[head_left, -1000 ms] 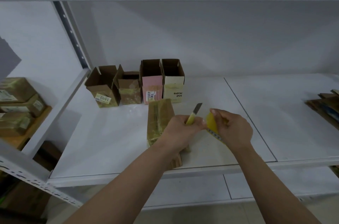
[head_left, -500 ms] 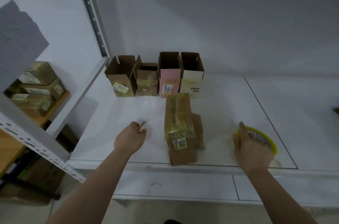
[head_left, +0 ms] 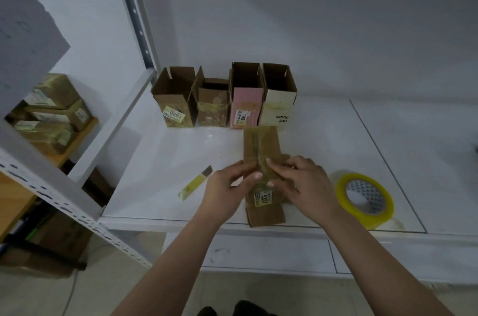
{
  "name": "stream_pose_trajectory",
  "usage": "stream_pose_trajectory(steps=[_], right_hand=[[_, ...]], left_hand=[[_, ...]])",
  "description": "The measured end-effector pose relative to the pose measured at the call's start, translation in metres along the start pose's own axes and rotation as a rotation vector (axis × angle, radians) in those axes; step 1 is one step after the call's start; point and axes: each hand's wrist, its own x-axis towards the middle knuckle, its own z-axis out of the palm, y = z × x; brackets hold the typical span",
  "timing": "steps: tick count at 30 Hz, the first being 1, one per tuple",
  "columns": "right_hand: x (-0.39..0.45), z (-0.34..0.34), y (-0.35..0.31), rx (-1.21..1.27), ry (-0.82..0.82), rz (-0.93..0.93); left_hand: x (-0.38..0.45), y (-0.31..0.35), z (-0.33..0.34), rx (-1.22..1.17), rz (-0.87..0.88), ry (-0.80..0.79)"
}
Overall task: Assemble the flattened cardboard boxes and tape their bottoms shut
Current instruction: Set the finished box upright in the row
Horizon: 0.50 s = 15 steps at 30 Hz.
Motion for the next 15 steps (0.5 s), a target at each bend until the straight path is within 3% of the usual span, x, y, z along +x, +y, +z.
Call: stream_pose_trajectory(steps=[4, 11, 15], right_hand=[[-0.007, 0.010, 0.015, -0.054, 0.116, -0.045], [-0.004, 0.021, 0.007, -0.130, 0.313, -0.065], [-0.006, 0.023, 0.003, -0.134, 0.335, -0.023]], left_hand=[[0.000, -0.010, 0.006, 0.015, 0.018, -0.056], [-0.005, -0.013, 0.024, 0.178, 0.117, 0.104], [-0.018, -0.017, 0.025, 0.208, -0.023, 0.188]])
